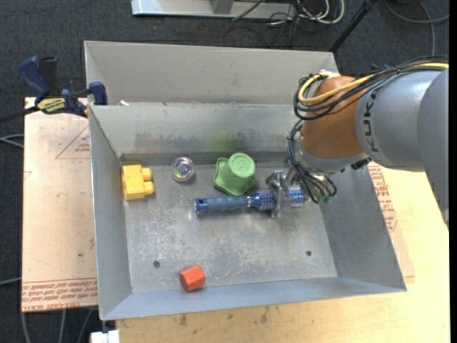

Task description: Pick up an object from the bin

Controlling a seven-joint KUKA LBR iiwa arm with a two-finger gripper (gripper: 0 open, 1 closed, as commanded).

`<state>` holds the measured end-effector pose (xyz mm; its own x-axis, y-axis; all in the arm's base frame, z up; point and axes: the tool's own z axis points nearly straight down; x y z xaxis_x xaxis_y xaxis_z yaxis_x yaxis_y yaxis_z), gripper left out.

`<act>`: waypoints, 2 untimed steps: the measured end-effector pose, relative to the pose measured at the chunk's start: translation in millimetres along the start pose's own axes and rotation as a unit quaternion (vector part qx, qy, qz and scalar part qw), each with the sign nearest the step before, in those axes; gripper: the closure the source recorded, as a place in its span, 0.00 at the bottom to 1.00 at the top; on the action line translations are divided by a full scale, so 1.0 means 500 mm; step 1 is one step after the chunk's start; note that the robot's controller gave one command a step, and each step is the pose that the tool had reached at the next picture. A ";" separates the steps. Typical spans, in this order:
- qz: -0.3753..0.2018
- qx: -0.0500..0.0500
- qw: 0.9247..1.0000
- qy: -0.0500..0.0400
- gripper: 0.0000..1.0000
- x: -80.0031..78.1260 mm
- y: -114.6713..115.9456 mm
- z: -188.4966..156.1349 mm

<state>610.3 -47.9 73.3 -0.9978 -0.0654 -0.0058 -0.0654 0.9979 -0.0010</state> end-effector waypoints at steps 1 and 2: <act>-0.091 0.000 0.996 -0.003 1.00 0.025 0.051 -0.295; -0.013 -0.002 1.000 0.005 1.00 0.067 0.059 -0.130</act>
Offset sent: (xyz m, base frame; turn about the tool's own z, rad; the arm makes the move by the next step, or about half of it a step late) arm -0.0176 0.0242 0.1430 -0.1835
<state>574.3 -20.7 138.2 -0.9958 -0.0915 0.0048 -0.0915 0.9958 0.0023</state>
